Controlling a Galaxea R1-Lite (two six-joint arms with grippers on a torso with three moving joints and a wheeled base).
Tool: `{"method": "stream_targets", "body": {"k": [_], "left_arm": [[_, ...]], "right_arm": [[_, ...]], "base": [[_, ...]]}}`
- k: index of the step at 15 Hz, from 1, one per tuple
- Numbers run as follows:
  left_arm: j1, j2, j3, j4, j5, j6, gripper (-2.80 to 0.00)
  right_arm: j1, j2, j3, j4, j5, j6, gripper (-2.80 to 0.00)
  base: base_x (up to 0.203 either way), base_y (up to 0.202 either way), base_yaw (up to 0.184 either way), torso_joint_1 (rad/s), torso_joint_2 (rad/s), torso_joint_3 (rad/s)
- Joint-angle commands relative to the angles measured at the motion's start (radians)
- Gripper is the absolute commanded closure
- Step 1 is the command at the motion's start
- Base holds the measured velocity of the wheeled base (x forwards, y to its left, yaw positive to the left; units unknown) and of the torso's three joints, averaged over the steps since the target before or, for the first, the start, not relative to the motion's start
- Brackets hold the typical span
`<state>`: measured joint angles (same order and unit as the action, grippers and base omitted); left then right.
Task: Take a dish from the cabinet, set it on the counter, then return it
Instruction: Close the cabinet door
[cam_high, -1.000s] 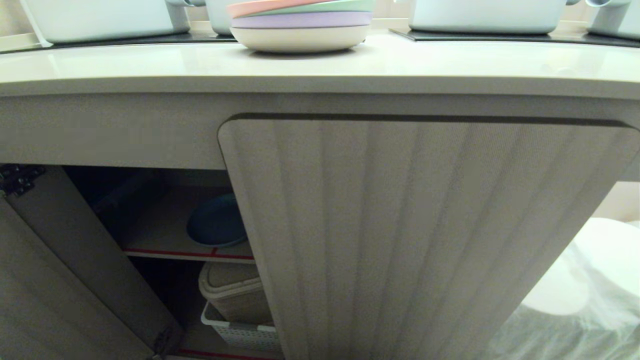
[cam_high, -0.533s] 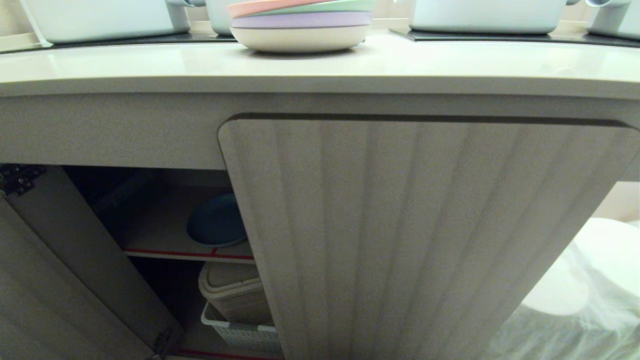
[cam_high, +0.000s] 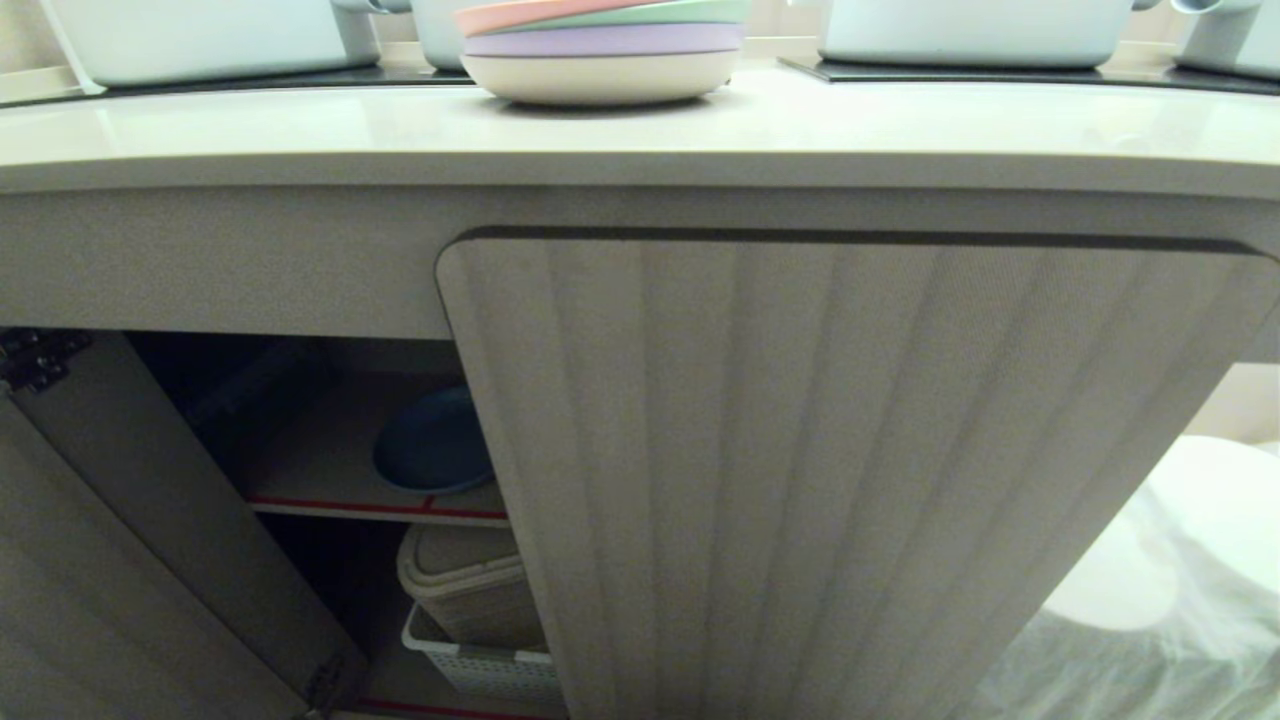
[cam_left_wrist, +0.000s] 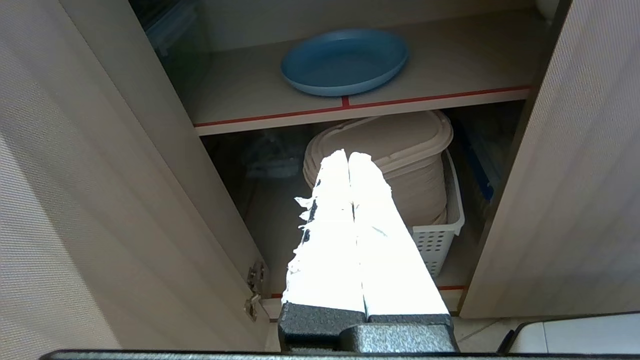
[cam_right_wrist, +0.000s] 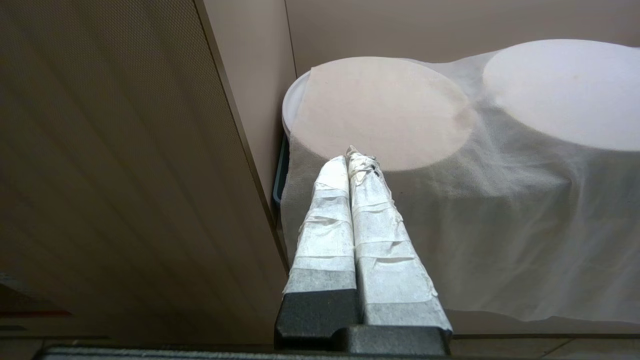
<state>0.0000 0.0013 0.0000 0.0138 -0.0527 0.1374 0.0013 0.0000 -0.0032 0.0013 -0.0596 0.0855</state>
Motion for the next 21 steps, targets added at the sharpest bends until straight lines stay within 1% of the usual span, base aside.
{"method": "stream_targets", "body": {"k": [1, 13, 21], "left_arm": [[0.000, 0.000, 0.000, 0.000, 0.000, 0.001, 0.00], [0.000, 0.000, 0.000, 0.000, 0.001, 0.001, 0.00], [0.000, 0.000, 0.000, 0.000, 0.001, 0.001, 0.00]], "right_arm": [[0.000, 0.000, 0.000, 0.000, 0.000, 0.000, 0.00], [0.000, 0.000, 0.000, -0.001, 0.000, 0.000, 0.00], [0.000, 0.000, 0.000, 0.000, 0.000, 0.000, 0.00]], "base": [[0.000, 0.000, 0.000, 0.000, 0.00, 0.000], [0.000, 0.000, 0.000, 0.000, 0.00, 0.000], [-0.184, 0.000, 0.000, 0.000, 0.00, 0.001]]}}
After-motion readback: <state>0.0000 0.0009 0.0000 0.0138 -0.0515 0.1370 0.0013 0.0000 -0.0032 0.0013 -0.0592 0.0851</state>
